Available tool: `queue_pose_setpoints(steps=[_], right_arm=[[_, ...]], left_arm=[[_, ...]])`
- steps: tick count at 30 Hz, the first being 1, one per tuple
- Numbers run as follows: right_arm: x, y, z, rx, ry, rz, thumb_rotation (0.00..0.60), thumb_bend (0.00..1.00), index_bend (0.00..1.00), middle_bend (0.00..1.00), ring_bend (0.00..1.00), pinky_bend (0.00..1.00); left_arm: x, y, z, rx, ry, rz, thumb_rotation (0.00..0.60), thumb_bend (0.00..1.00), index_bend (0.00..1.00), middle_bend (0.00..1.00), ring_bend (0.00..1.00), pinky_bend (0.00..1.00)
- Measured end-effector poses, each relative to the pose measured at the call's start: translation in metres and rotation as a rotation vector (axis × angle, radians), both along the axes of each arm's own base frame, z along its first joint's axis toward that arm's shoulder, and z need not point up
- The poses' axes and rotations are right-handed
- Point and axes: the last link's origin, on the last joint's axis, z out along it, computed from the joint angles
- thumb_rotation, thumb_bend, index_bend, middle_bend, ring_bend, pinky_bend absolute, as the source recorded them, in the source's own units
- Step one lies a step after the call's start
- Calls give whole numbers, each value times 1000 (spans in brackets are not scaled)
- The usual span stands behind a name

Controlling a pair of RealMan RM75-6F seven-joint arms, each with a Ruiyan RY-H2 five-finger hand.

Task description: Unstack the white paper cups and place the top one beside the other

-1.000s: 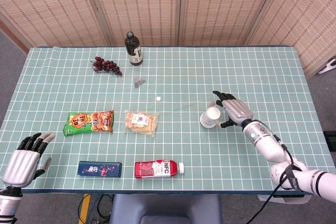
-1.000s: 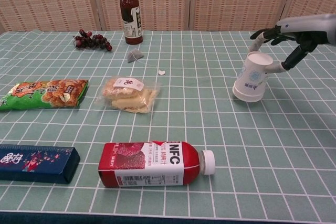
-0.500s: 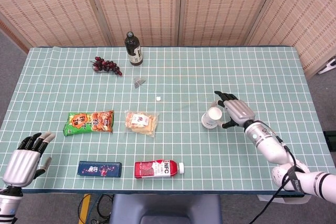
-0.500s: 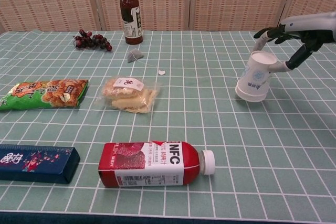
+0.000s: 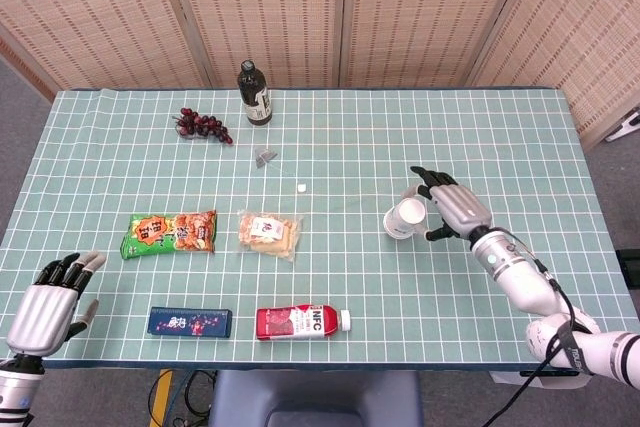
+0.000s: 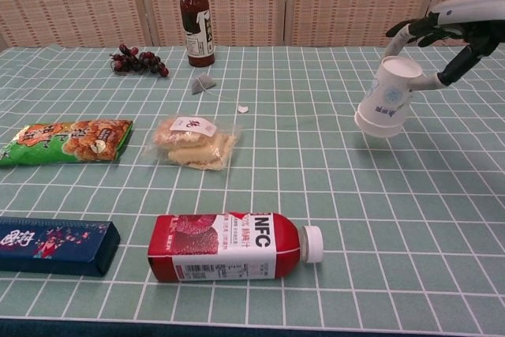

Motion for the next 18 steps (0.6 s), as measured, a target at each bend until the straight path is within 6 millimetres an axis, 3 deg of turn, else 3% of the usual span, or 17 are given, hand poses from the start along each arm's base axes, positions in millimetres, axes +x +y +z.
queue_pose_setpoints(steps=[18], right_arm=[[-1,3,9,-16,-10,-12,600,362,320,0,0,0]], left_arm=[[0,0,0,2,1,2,600,402,206,190,148,182]])
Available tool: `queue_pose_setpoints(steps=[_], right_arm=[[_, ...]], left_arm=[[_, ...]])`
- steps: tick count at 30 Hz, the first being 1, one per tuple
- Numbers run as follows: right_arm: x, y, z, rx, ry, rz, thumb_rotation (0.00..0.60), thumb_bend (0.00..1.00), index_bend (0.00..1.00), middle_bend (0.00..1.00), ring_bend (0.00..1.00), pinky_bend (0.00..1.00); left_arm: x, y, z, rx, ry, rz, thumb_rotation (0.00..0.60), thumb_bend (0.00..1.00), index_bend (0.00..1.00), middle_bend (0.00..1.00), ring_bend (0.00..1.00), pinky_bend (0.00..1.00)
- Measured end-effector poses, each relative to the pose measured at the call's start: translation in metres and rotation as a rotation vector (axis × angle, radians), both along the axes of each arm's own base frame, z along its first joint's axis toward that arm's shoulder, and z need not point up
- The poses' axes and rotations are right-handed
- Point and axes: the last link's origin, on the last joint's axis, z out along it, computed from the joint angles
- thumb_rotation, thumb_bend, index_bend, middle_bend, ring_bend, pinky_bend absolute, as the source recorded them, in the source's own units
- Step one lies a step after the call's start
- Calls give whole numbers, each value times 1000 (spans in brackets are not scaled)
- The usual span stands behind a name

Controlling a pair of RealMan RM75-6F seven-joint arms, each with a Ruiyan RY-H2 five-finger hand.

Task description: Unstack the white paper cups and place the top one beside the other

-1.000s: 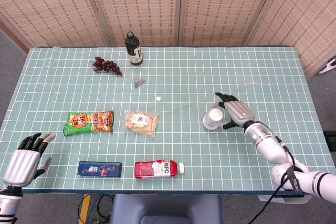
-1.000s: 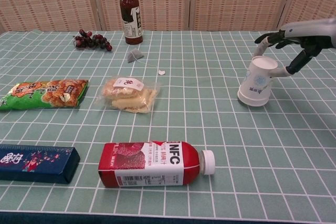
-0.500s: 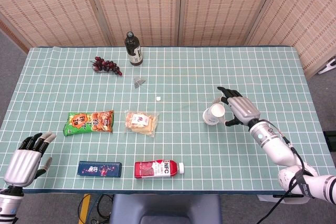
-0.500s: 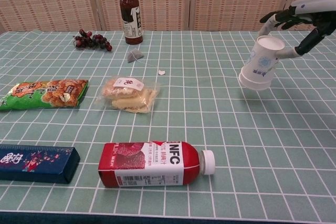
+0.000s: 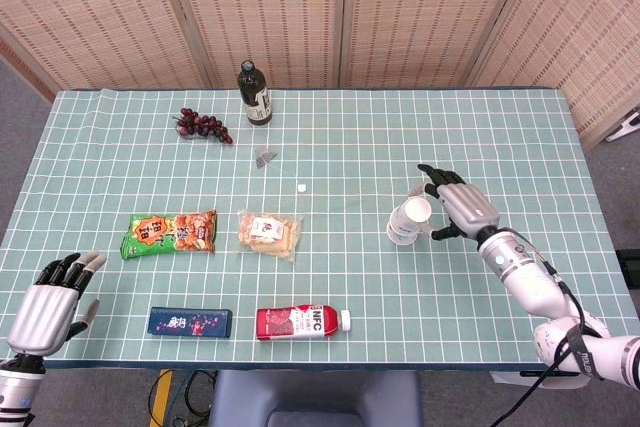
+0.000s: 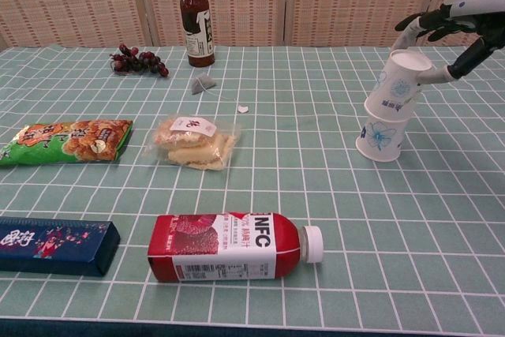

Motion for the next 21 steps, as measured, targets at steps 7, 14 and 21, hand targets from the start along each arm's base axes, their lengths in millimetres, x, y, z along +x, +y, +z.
queue_pose_setpoints(steps=[7,14,21], right_arm=[[4,5,24,-44,-16,8,600,362,320,0,0,0],[-12,17,57,-103,6,-26,600,362,320,0,0,0],[-43,23,63,-104,51,-89,600,362,320,0,0,0]], left_arm=[[-2,2,-2,-4,13,11,600,402,206,190,148,182],[-4,4,-5,-3,25,22,600,402,206,190,148,182],[-5,6,-9,-7,36,32,600,402,206,190,148,182]])
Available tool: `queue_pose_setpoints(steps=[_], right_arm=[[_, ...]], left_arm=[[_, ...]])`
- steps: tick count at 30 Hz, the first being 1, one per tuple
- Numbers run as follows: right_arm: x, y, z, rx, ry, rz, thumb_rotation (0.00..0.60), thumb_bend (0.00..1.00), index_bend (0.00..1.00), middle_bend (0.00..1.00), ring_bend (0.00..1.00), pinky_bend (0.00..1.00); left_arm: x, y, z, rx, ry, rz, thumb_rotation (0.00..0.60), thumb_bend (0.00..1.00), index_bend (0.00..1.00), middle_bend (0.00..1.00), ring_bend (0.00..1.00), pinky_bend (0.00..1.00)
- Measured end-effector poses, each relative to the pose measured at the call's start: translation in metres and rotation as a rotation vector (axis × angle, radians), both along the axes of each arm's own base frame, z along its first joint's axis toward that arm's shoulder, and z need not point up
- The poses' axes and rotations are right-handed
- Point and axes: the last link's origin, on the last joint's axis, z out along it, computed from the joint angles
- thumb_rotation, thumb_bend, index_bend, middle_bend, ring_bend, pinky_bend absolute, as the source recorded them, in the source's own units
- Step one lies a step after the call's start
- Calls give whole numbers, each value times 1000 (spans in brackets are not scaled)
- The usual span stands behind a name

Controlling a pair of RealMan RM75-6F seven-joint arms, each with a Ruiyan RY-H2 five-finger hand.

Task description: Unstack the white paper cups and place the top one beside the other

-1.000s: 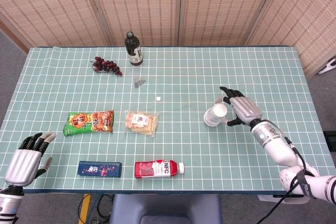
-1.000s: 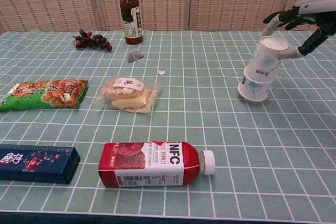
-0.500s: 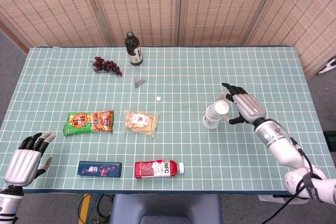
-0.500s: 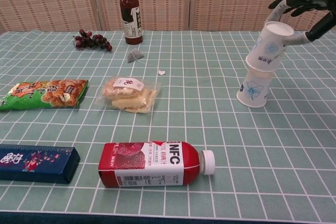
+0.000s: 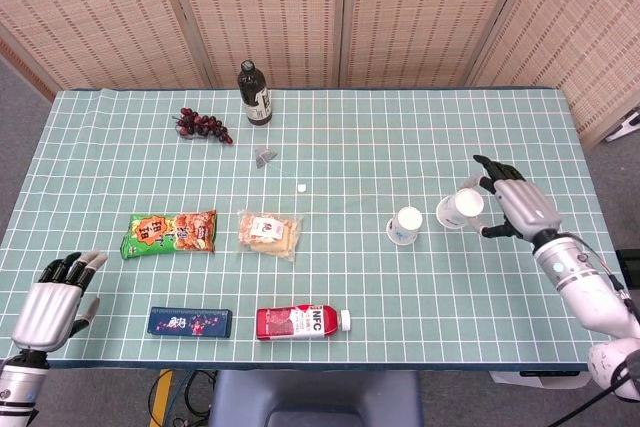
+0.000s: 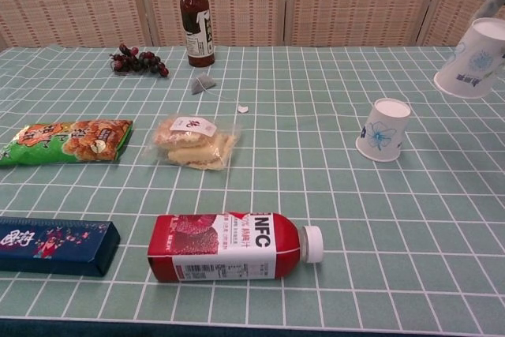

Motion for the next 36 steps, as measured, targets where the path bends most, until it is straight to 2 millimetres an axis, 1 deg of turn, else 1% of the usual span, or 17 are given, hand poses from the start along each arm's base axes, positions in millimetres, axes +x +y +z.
queue_pose_setpoints(steps=[4,7,11,17,23,26,31,34,36], right_arm=[[-18,-2,-4,9,14,-33,600,361,320,0,0,0],[-29,-3,-11,25,18,-56,600,361,320,0,0,0],[-42,-7,-25,51,17,-80,600,361,320,0,0,0],[-55,-15,-46,79,18,-99,600,360,320,0,0,0],[-62,-25,-64,98,28,-108,600,359,320,0,0,0],[-61,-29,-72,109,35,-102,600,360,320,0,0,0],[-58,-34,-78,111,34,-90,600,358,320,0,0,0],[-56,-35,-80,112,27,-87,600,340,276,0,0,0],[-55,-35,-79,115,20,-86,600,317,183,0,0,0]], left_arm=[[0,1,-1,-3,1,3,600,403,207,190,148,182],[0,0,0,-1,-3,2,600,402,207,190,148,182],[1,0,1,0,-8,-3,600,403,207,190,148,182],[1,-1,2,-1,-16,-4,600,402,208,190,148,182],[1,-2,1,-6,-14,-8,600,402,208,190,148,182],[2,-2,2,-3,-17,-7,600,402,208,190,148,182],[3,-3,2,-6,-17,-13,600,403,208,190,148,182],[3,-3,2,-4,-18,-13,600,402,208,190,148,182],[2,-3,3,-4,-19,-11,600,403,208,190,148,182]])
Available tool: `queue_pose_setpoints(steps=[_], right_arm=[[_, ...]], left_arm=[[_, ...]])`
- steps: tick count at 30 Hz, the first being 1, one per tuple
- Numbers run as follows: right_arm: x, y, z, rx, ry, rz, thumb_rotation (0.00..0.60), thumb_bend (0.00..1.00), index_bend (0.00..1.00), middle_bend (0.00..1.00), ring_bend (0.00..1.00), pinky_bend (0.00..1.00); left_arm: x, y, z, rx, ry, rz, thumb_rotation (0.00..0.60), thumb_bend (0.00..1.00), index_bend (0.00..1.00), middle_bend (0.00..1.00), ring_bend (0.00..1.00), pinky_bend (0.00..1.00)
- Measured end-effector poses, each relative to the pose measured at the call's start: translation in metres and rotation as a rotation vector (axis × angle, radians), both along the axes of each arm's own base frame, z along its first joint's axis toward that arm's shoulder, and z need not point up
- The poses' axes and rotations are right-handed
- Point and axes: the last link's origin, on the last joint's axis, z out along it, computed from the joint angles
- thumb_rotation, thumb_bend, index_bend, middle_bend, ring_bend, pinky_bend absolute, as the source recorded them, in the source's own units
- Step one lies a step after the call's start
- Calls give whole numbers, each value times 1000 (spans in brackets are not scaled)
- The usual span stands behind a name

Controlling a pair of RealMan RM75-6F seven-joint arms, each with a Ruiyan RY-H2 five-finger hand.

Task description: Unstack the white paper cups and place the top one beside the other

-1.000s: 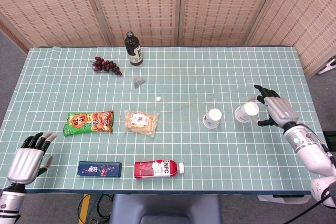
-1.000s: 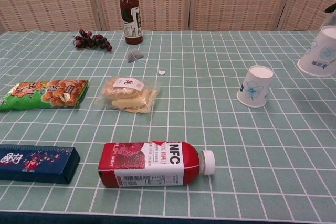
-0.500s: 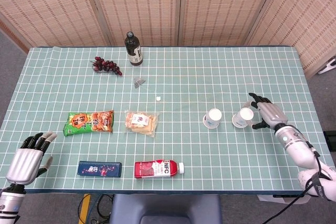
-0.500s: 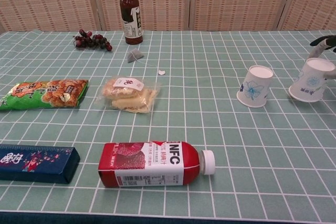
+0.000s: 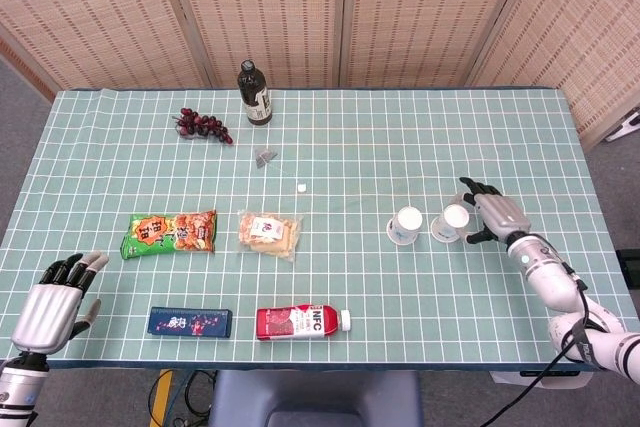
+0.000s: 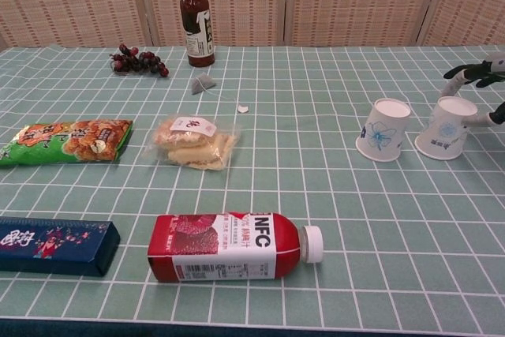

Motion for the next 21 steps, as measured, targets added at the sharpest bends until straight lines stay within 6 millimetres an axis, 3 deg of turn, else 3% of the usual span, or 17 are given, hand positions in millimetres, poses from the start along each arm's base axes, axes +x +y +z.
queue_pose_setpoints(steps=[3,6,16,21], right_arm=[[0,0,4,-1,9,6,600,302,56,0,0,0],[0,2,7,2,7,3,600,297,1,0,0,0],[7,9,26,-13,-13,20,600,287,0,0,0,0],[16,26,46,-74,-22,84,600,282,0,0,0,0]], left_arm=[[0,0,0,0,1,-1,600,403,208,190,148,182],[0,0,-1,0,3,-1,600,402,208,190,148,182],[-1,1,0,6,2,4,600,403,208,190,148,182],[-1,1,0,8,4,4,600,403,208,190,148,182]])
